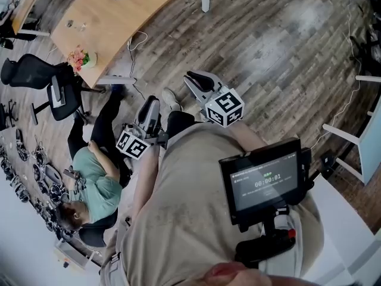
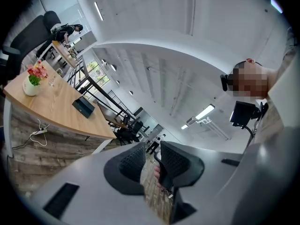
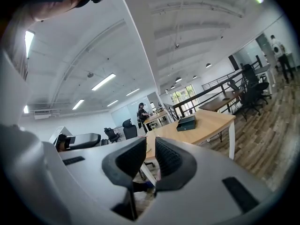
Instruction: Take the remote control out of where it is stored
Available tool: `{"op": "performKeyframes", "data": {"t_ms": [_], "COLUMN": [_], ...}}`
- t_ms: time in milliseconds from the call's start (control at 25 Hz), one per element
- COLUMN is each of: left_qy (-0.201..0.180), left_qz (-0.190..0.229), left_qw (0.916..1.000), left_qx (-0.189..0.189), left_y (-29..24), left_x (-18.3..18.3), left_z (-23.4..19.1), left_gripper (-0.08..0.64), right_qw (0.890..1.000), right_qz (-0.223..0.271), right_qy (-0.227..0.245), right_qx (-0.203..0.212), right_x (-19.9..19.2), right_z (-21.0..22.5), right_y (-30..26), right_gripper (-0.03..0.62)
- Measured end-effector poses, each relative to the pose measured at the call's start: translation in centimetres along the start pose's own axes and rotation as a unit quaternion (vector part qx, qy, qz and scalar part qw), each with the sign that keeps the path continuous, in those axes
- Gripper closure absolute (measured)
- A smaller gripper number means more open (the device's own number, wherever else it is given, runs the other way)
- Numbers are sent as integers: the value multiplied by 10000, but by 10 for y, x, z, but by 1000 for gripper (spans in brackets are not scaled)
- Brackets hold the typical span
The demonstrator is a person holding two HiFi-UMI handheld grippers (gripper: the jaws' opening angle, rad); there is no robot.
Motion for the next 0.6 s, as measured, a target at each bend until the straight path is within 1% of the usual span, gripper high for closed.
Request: {"op": "performKeyframes", "data": {"t_ms": [200,360,600], "left_qy": [184,363,347], "left_qz": [-80,-196,-266], "left_qw": [9998,9991,9988], "left_qx": [4,-60,-224], "left_y": [-15,-38,-61], "left_x": [28,68,106], "left_z": [-31,-68,-74], "left_gripper": [453,453,453], "right_qw": [9999,9996,9995], "right_qz": [-127,-217,-191], "right_qy": [43,7,133], "right_qx": [-90,-165,-208], "right_x": [4,12,40], "right_z": [8,20,24], "right_y": [-41,-98,-133], "right_gripper": [546,546,546]}}
Point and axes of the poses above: the fingertips, and each gripper's own axes: y backward along the fingers, z to its right, x out of its top, the point moved 6 cm from there along y, backward along the fingers, and after that the axes turned 11 degrees about y, right-handed, at the moved point
